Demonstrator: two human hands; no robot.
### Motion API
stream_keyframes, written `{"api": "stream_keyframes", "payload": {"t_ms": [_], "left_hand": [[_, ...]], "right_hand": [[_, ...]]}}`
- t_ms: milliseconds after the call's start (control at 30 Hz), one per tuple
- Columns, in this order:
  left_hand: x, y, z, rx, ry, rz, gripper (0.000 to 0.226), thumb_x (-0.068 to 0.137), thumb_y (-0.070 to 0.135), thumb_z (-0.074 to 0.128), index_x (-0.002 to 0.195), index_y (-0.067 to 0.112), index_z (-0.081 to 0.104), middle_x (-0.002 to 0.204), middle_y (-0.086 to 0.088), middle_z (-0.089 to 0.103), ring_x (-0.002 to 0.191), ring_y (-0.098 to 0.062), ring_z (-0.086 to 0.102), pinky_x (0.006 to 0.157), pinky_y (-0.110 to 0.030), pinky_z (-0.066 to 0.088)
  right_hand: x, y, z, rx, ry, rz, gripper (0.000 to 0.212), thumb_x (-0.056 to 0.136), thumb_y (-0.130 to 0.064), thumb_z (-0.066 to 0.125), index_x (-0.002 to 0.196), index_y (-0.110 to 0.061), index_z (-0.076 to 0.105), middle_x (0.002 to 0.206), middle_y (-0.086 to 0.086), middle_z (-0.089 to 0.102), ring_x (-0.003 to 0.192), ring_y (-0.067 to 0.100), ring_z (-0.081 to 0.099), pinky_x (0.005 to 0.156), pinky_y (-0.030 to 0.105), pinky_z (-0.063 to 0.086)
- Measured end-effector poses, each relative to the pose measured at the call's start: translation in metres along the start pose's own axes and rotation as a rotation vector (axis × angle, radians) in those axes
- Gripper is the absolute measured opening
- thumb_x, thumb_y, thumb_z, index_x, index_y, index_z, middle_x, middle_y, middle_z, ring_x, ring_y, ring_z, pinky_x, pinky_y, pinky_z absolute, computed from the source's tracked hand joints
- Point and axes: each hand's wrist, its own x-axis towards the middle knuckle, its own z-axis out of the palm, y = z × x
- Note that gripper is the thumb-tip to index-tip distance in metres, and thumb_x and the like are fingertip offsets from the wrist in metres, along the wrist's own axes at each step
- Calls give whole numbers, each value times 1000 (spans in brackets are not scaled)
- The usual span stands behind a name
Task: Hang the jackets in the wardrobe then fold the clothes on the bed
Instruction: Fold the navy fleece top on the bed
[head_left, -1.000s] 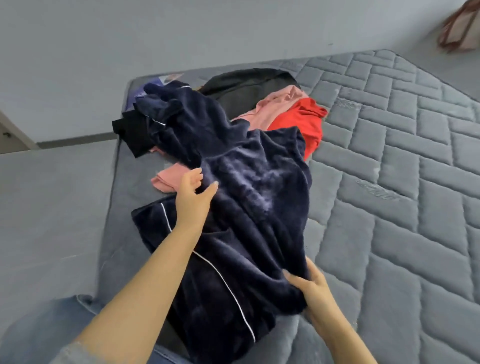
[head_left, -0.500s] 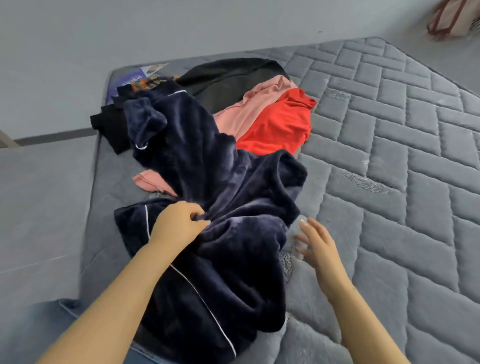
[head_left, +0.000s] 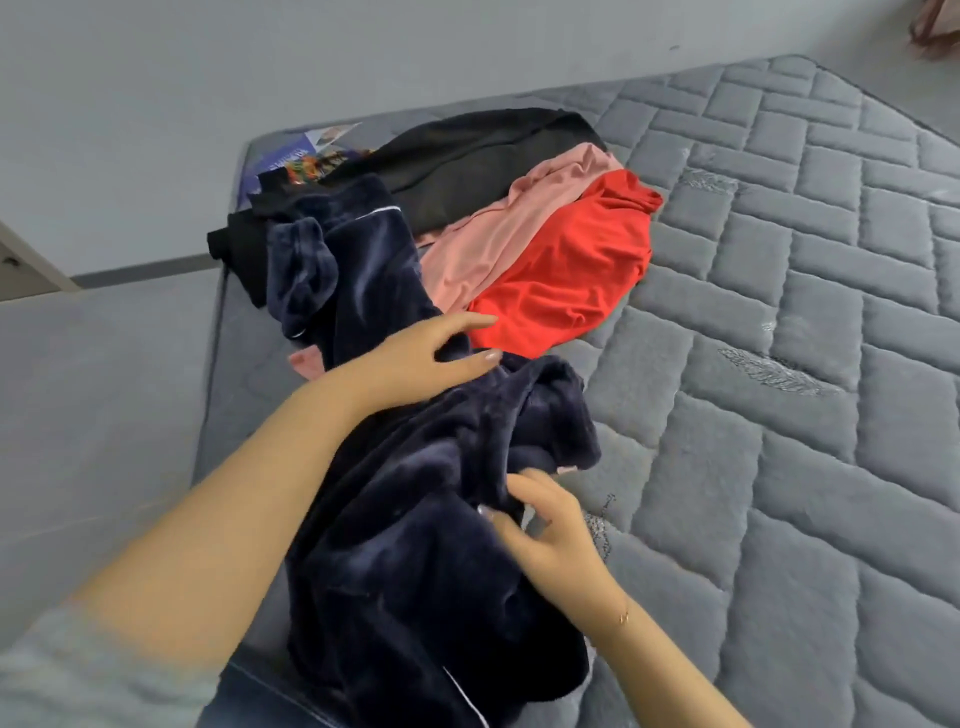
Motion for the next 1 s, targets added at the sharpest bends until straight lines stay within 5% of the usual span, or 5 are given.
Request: {"api": "stream_keyframes", "payload": {"t_ms": [100, 333, 633, 867, 1000], "left_hand": [[28, -1, 31, 44, -256, -89, 50, 90, 67, 43, 137, 51, 43, 139, 29, 46, 141, 0, 26, 115, -53, -10], [-12, -53, 18, -218, -281, -241, 31, 73, 66, 69, 98, 48, 71, 101, 17, 70, 104, -4, 65, 91, -35, 48], [-109, -95, -63, -977, 17, -234, 54, 63, 41, 86, 111, 18, 74, 112, -13, 72, 98, -24, 71, 75, -29, 57], [-138, -70, -115, -644, 106, -342, 46, 63, 45, 86, 102, 22, 76, 105, -10, 75, 98, -26, 72, 76, -31, 58], [-120, -38, -135, -556, 363, -341, 26, 83, 48, 72, 100, 29, 76, 100, -1, 77, 95, -20, 73, 77, -30, 56]], "right_hand": [[-9, -15, 0, 177, 106, -11, 27, 84, 0, 61, 105, -16, 70, 98, -4, 66, 97, 16, 62, 89, 29, 49], [5, 12, -42, 463, 390, 274, 46, 81, 25, 40, 104, -11, 58, 109, 7, 66, 98, 16, 66, 86, 21, 52], [95, 30, -15, -216, -131, 97, 116, 74, -17, 82, 154, -32, -1, 160, -15, 6, 149, 8, 6, 121, 29, 12], [150, 8, -21, -135, -497, 401, 27, 71, -11, 84, 96, -10, 75, 93, 2, 73, 85, 13, 66, 89, 41, 54], [151, -27, -82, 124, -505, 361, 38, 60, -32, 87, 91, -14, 76, 89, 7, 75, 80, 16, 70, 67, 26, 55]]}}
